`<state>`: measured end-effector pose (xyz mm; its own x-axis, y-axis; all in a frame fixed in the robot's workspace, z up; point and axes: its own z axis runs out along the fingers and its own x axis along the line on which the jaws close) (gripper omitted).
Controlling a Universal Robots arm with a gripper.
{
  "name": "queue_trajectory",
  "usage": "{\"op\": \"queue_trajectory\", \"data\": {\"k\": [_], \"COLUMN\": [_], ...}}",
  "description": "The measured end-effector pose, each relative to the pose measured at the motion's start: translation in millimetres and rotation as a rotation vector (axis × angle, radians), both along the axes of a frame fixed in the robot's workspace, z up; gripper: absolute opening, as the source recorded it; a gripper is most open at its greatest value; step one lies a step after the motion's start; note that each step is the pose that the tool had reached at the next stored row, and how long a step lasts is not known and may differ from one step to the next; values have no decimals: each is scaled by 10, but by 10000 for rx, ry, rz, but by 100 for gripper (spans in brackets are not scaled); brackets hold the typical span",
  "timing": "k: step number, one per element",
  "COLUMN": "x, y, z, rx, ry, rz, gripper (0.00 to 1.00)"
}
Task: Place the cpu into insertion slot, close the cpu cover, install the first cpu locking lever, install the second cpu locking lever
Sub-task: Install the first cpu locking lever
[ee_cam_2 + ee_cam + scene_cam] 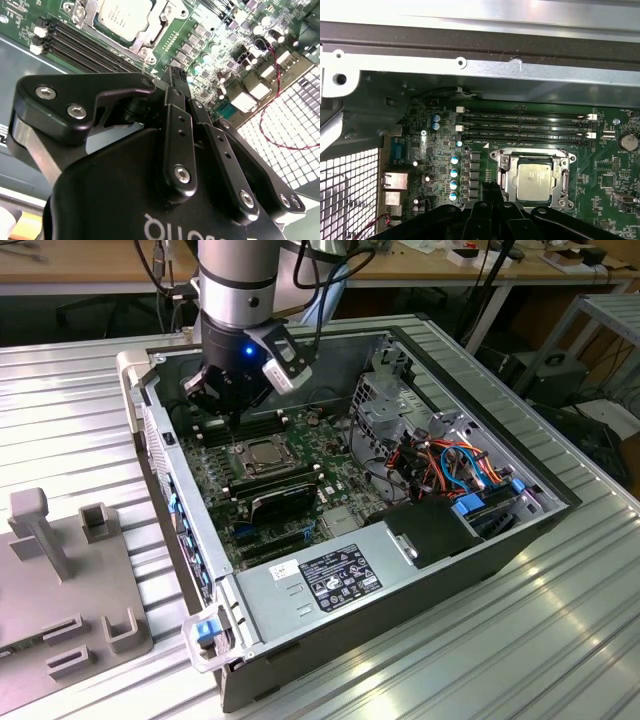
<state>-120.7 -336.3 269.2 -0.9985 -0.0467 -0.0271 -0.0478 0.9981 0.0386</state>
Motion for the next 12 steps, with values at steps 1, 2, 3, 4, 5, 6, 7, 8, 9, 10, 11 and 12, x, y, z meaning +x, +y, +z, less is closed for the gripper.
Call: {"op": "queue_trajectory", "data": {"k": [1, 2, 3, 4, 5, 6, 7, 8, 9, 10, 11, 12], "x": [-1, -1, -1, -1, -2, -2, -3, -4, -3, -1, 0, 0], "y": [0, 0, 0, 0, 0, 0, 1, 8, 16, 28, 39, 66], "z": [0, 0, 0, 0, 0, 0, 0, -1, -1, -3, -3, -5], "rx": [1, 0, 0, 0, 1, 0, 0, 0, 0, 1, 1, 0], "ry": [1, 1, 1, 0, 0, 0, 1, 1, 1, 0, 0, 1], "rz": [-1, -1, -1, -1, -1, -1, -1, -4, -2, -1, -1, -1], "gripper": [11, 11, 11, 11, 11, 11, 11, 11, 11, 11, 11, 11]}}
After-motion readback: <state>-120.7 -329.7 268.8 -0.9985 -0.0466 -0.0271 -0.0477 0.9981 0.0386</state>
